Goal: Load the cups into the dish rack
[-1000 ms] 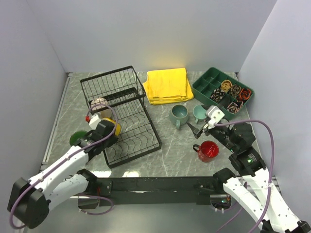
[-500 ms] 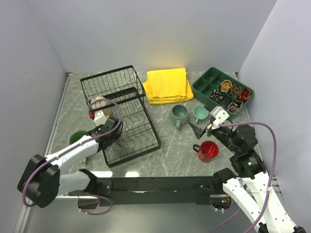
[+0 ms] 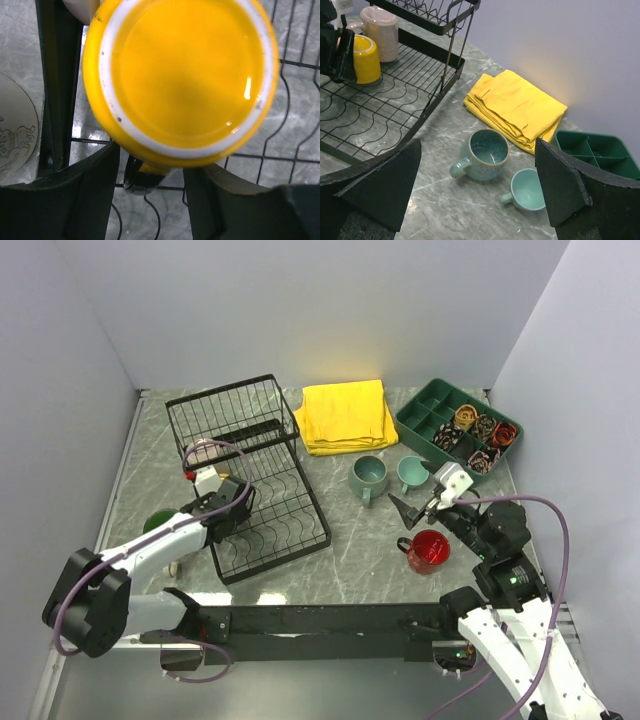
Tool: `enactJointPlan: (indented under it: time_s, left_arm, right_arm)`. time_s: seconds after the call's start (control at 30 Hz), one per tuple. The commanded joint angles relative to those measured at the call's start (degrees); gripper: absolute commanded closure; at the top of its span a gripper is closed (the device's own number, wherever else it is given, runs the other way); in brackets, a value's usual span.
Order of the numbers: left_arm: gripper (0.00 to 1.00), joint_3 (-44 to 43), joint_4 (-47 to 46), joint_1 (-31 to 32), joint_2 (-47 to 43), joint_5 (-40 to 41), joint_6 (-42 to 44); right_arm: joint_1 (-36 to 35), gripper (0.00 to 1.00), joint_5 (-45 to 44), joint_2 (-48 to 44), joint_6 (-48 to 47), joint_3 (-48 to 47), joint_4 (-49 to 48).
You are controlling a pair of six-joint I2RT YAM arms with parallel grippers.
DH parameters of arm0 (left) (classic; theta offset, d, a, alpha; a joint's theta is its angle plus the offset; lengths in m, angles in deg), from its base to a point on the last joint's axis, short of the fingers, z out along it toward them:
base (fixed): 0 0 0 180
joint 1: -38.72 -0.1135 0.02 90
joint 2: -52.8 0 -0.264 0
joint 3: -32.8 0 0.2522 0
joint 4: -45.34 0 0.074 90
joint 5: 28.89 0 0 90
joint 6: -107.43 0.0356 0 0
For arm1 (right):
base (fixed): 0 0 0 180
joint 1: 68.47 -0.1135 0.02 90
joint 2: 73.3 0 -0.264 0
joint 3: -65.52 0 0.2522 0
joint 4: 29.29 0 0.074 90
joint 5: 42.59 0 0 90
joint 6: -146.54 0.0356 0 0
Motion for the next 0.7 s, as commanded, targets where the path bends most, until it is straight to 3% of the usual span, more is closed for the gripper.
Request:
enactJointPlan:
  time_s: [0.0,0.33,0.43,0.67]
  left_arm:
    - [0.38,-2.5,-1.3,0.2,-4.7,-2.8,6.9]
    - [0.20,0.6,5.7,0.2,-18.8,-12.3,7.4]
    - [0.19,0.5,7.5,0.2,-22.6,-15.4,7.6]
    - [0.04,-0.4,9.6,0.2,-32.9,-20.4,9.1]
  right_arm:
    - [0.6,0.00,0.7,-1.0,0.0,0.5,-1.0]
    - [1.0,0.00,5.7,-1.7,-4.4,-0.4,4.3]
    - [1.4,0.00,8.5,-1.0,-6.6,-1.4,8.4]
    - [4.2,0.00,10.8,3.7,-15.6,-4.9,24.6]
